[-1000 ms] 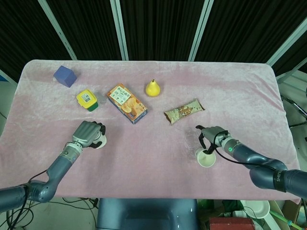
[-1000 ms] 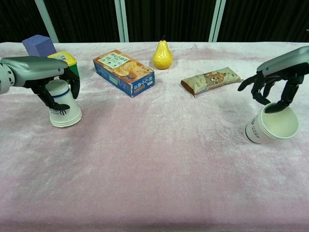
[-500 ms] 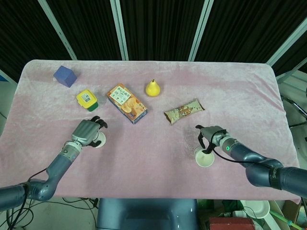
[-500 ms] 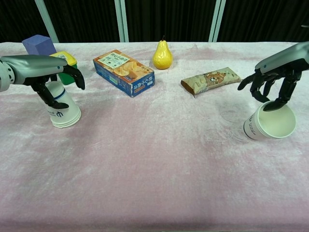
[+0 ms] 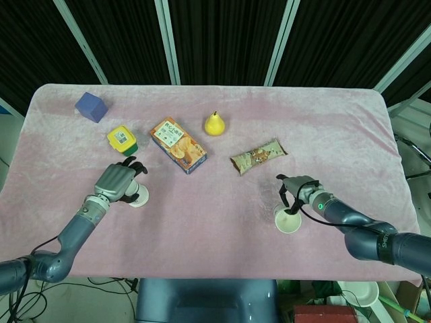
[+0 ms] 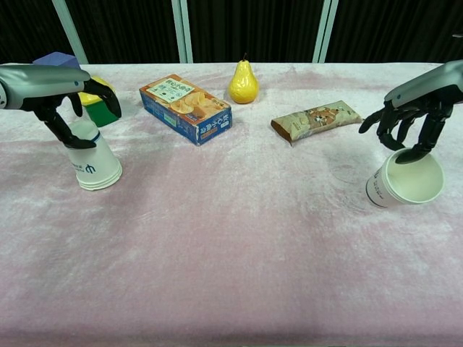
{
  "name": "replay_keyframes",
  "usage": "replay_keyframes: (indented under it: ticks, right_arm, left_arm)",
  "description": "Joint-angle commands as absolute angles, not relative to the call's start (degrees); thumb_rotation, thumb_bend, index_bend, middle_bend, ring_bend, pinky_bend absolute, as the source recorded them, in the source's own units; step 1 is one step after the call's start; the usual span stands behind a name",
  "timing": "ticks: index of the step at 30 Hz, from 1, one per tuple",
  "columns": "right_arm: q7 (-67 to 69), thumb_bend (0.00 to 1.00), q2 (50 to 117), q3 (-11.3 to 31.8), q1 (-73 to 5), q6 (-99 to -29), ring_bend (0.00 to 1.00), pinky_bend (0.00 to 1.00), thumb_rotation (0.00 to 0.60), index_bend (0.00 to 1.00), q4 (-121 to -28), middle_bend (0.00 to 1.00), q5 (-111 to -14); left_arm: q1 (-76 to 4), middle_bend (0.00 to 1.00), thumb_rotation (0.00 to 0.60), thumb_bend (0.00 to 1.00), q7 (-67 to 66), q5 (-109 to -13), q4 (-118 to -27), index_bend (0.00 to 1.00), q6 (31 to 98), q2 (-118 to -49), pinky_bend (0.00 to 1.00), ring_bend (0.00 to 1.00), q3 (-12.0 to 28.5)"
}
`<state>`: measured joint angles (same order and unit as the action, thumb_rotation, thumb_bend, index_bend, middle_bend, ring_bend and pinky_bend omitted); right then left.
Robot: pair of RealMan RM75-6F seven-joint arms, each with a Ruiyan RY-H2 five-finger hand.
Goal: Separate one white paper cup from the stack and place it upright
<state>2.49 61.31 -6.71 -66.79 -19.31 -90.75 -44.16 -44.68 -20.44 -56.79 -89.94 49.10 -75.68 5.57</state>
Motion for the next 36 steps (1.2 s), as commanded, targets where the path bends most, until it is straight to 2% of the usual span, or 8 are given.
replay_keyframes:
  ticks: [1, 14, 20, 24, 27, 29, 30, 36]
  right_arm:
    - [2.6, 0.29, 61.5, -6.8, -66.9, -19.0, 0.14, 0.18, 0.600, 0.07, -90.4, 0.00, -44.1]
    - [3.5, 0.20, 61.1, -5.9, -66.3, -20.2, 0.14, 0.18, 0.600, 0.00, -90.7, 0.00, -44.2]
    - [6.6, 0.19, 57.5, -2.2, -62.4, -25.1, 0.13, 0.18, 0.600, 0.00, -93.5, 0.00, -46.6]
    - [9.4, 0.19, 53.6, 0.7, -56.1, -35.1, 0.12, 0.18, 0.600, 0.00, -97.3, 0.00, -52.1]
    - [11.9, 0.19, 49.9, 1.7, -48.3, -47.4, 0.12, 0.18, 0.600, 0.00, -100.1, 0.00, -60.3]
    - [8.1, 0.19, 47.7, -0.6, -39.3, -63.4, 0.12, 0.18, 0.600, 0.00, -100.1, 0.00, -67.1]
    - [7.3, 0.19, 48.3, -1.2, -36.6, -67.9, 0.12, 0.18, 0.600, 0.00, -99.8, 0.00, -69.5]
    - [6.1, 0.19, 51.5, -5.1, -24.2, -83.2, 0.12, 0.18, 0.600, 0.00, -95.1, 0.00, -77.9]
  left_arm:
    - [-44.6, 0.20, 0.600, 0.27, -19.8, -56.8, -90.5, 0.26, 49.2, -75.1, 0.29, 0.05, 5.8]
    - [-44.0, 0.16, 0.600, 0.22, -15.9, -58.5, -93.0, 0.25, 49.4, -72.1, 0.22, 0.00, 7.0]
    - [-43.3, 0.16, 0.600, 0.22, -14.5, -60.0, -94.6, 0.25, 51.7, -70.2, 0.20, 0.00, 8.1]
    - [-42.1, 0.16, 0.600, 0.23, -15.8, -62.5, -97.3, 0.25, 55.3, -67.7, 0.17, 0.00, 8.3]
    - [-40.2, 0.16, 0.600, 0.24, -18.1, -65.1, -101.6, 0.25, 60.0, -65.1, 0.16, 0.00, 7.9]
    - [-36.2, 0.16, 0.600, 0.24, -18.0, -68.5, -106.3, 0.24, 66.5, -62.7, 0.16, 0.00, 6.7]
    - [-34.9, 0.16, 0.600, 0.24, -17.8, -69.8, -107.4, 0.24, 68.2, -62.1, 0.16, 0.00, 6.1]
    - [-26.2, 0.16, 0.600, 0.27, -13.2, -76.3, -110.7, 0.22, 76.6, -59.3, 0.19, 0.00, 1.0]
